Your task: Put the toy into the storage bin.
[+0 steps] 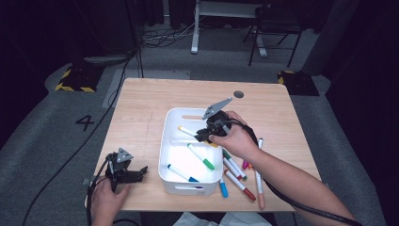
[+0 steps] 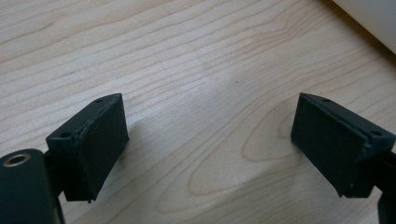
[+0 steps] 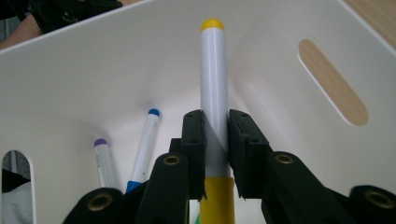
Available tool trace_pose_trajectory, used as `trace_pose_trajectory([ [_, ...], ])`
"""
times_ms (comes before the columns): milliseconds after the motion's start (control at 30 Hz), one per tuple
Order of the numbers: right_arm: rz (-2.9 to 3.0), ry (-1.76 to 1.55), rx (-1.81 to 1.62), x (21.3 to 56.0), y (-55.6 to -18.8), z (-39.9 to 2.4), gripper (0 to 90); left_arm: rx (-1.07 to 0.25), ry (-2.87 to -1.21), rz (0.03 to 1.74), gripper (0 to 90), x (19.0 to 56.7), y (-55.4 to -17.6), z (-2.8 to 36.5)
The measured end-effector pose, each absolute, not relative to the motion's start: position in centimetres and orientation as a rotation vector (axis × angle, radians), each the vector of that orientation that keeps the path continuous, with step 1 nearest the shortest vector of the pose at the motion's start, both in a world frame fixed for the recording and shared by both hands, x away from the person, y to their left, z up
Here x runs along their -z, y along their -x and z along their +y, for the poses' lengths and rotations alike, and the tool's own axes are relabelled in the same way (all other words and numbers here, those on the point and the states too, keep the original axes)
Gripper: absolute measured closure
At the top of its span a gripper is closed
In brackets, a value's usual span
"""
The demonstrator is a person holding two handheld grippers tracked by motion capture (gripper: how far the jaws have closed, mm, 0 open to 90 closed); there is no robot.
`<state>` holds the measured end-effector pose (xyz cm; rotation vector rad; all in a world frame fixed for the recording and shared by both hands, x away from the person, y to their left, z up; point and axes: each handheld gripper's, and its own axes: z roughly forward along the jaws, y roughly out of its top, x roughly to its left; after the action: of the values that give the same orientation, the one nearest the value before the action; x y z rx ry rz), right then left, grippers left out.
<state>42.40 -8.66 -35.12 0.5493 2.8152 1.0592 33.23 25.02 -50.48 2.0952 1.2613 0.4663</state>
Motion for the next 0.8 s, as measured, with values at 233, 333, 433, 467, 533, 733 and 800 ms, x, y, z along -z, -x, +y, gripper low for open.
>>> trace_pose_trajectory([
  [233, 2.848, -0.570, -0.971, 36.4, -42.3, -8.6, 77.0, -0.468, -2.095, 1.261, 11.2, 50.5, -33.2, 25.0],
  [333, 2.865, -0.550, -0.938, 36.6, -42.1, -8.4, 77.0, -0.465, -2.094, 1.262, 11.2, 50.5, -33.2, 25.0],
  [433, 2.889, -0.541, -0.921, 37.0, -41.8, -8.2, 76.9, -0.467, -2.093, 1.264, 11.2, 50.5, -33.2, 25.0],
  [467, 2.879, -0.529, -0.920, 37.1, -41.7, -8.2, 77.0, -0.463, -2.093, 1.263, 11.2, 50.5, -33.2, 25.0],
  [533, 2.883, -0.512, -0.929, 37.0, -41.6, -8.2, 76.9, -0.464, -2.093, 1.263, 11.2, 50.5, -33.2, 25.0],
  [733, 2.919, -0.552, -0.887, 36.9, -41.0, -8.1, 76.8, -0.468, -2.095, 1.261, 11.2, 50.5, -33.2, 25.0],
  [800, 2.938, -0.544, -0.885, 36.8, -40.8, -8.0, 76.7, -0.464, -2.093, 1.263, 11.2, 50.5, -33.2, 25.0],
])
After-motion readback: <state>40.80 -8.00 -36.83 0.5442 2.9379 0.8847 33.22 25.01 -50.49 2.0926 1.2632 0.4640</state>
